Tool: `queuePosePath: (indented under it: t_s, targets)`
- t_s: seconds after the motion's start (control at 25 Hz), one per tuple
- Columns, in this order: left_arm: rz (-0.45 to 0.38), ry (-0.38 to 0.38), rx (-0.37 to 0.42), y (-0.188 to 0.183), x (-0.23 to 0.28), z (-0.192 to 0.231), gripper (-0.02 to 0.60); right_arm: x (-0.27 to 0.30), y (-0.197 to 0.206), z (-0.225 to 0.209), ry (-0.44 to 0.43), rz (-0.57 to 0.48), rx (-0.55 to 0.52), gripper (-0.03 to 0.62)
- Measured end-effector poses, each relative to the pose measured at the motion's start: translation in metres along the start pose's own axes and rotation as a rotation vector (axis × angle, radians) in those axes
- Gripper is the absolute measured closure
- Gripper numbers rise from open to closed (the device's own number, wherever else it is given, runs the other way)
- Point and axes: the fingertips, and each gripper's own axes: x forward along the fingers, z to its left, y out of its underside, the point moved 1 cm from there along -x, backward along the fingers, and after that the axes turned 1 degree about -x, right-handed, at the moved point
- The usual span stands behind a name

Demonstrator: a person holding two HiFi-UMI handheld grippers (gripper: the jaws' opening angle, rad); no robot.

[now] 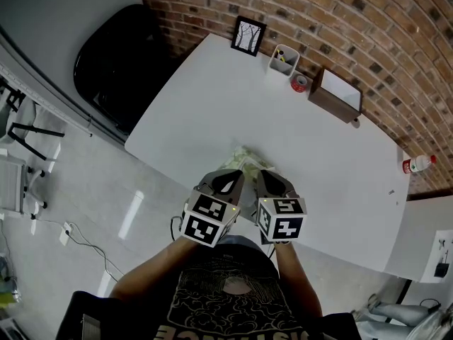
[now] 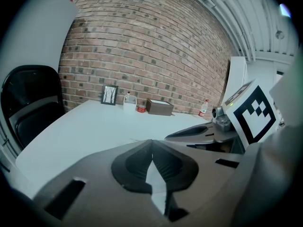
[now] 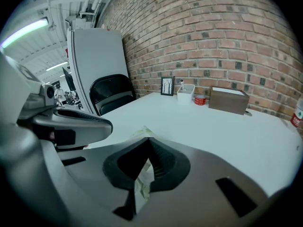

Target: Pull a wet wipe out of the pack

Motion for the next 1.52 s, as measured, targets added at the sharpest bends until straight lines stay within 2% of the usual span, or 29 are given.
queuePosePath:
  t_s: [0.88,1.52]
  targets:
    - [-0.044,0.018,0.022,-0.009,-0.040,-0.017,0.569,-0.051,-0.034,0.020,0.057,-0.122,-0.017,0.579]
    - [-0.096,0.023,0.043,-0.004,-0.090,-0.029,0.569,-0.104,-0.034,0.068,0.071,-0.205,-0.026,0.577]
